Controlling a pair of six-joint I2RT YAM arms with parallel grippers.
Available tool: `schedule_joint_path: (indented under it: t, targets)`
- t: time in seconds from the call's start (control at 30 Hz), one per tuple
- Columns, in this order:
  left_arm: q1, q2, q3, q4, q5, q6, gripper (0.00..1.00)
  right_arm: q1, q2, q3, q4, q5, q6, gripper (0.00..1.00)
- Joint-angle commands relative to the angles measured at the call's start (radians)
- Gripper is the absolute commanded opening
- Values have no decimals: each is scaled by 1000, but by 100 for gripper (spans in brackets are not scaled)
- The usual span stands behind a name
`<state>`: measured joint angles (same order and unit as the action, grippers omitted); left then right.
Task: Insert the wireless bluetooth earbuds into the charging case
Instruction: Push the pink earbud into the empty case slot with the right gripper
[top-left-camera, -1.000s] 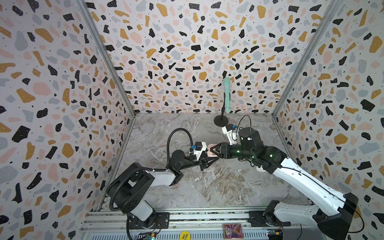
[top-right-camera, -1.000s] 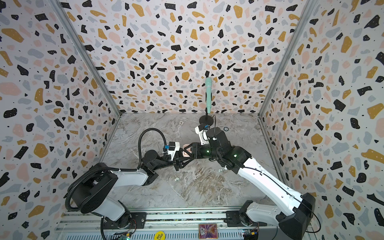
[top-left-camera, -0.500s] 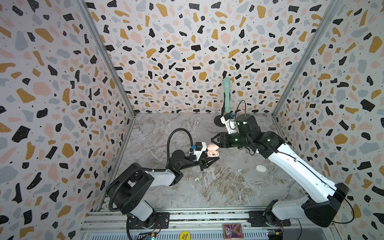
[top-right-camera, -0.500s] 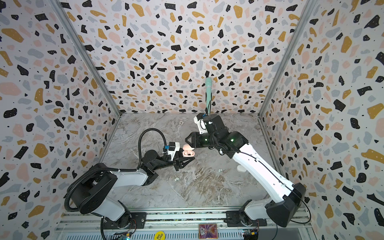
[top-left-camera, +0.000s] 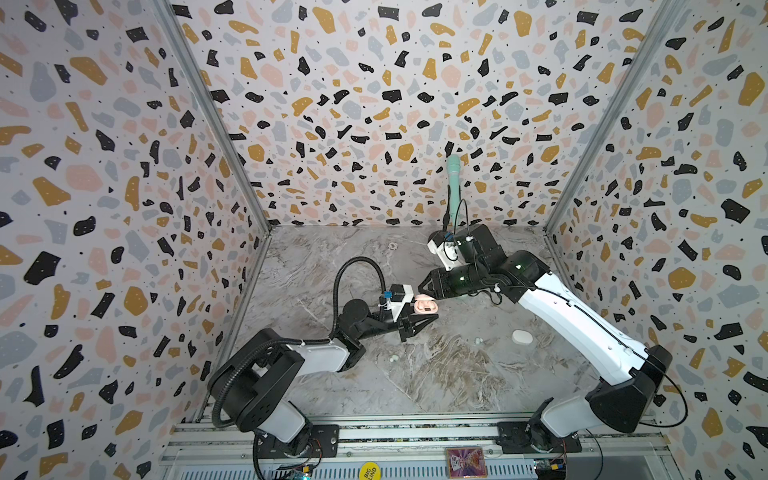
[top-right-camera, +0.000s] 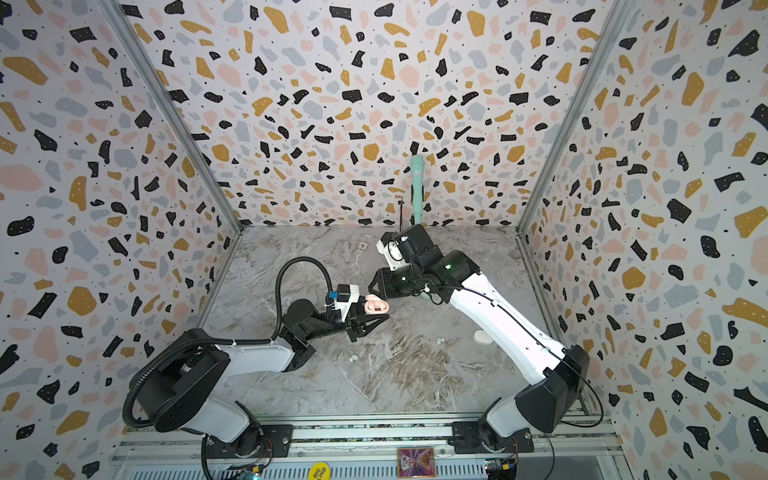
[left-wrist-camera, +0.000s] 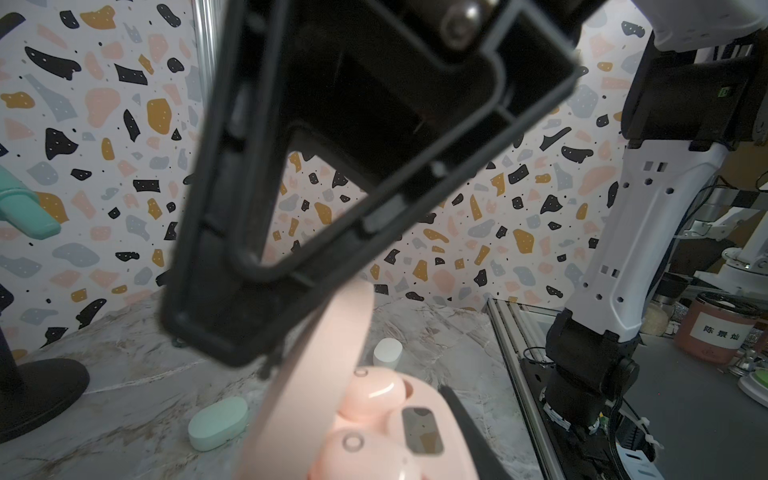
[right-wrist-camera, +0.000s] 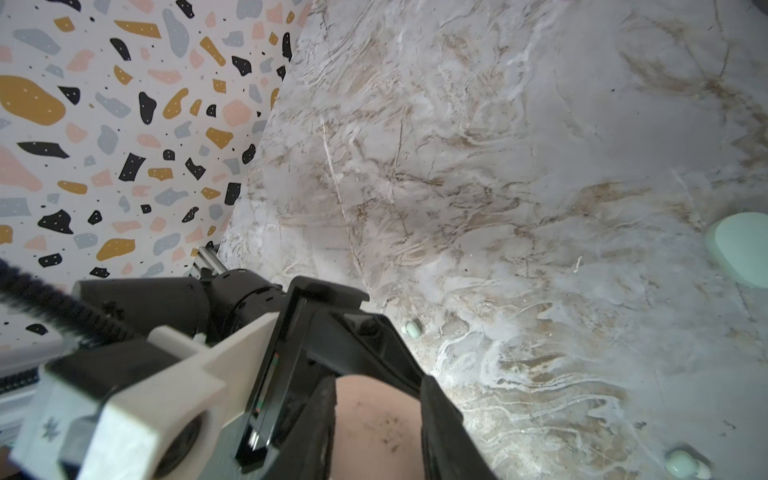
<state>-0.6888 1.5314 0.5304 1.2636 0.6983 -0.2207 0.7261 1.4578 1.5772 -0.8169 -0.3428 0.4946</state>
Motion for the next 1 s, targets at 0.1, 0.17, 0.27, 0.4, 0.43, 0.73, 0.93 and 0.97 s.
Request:
schedule_joint_path:
  t: [0.1, 0.17, 0.27, 0.4, 0.43, 0.73, 0.93, 0.97]
  targets:
    - [-3, -31, 31, 43, 15, 21, 0, 24, -97, -63, -50, 13, 31, 36]
    - [-3, -30, 33, 43, 17, 20, 0, 33, -97, -82, -46, 18, 32, 36]
    - [-3, -37, 33, 42, 15, 19, 0, 49, -81, -98, -44, 26, 28, 36]
    - [-3, -45, 31, 39, 15, 19, 0, 67, -58, -82, -72, 52, 21, 36]
    - [-3, -46, 31, 37, 14, 20, 0, 67, -55, -75, -77, 58, 23, 37]
    - [-3, -48, 26, 36, 12, 20, 0, 77, -6, 23, -177, 154, 61, 80]
    - [-3, -51, 23, 34, 11, 23, 0, 96, 31, 34, -155, 127, 67, 81]
    - [-3, -50, 23, 32, 10, 26, 0, 99, 34, 32, -149, 123, 69, 79]
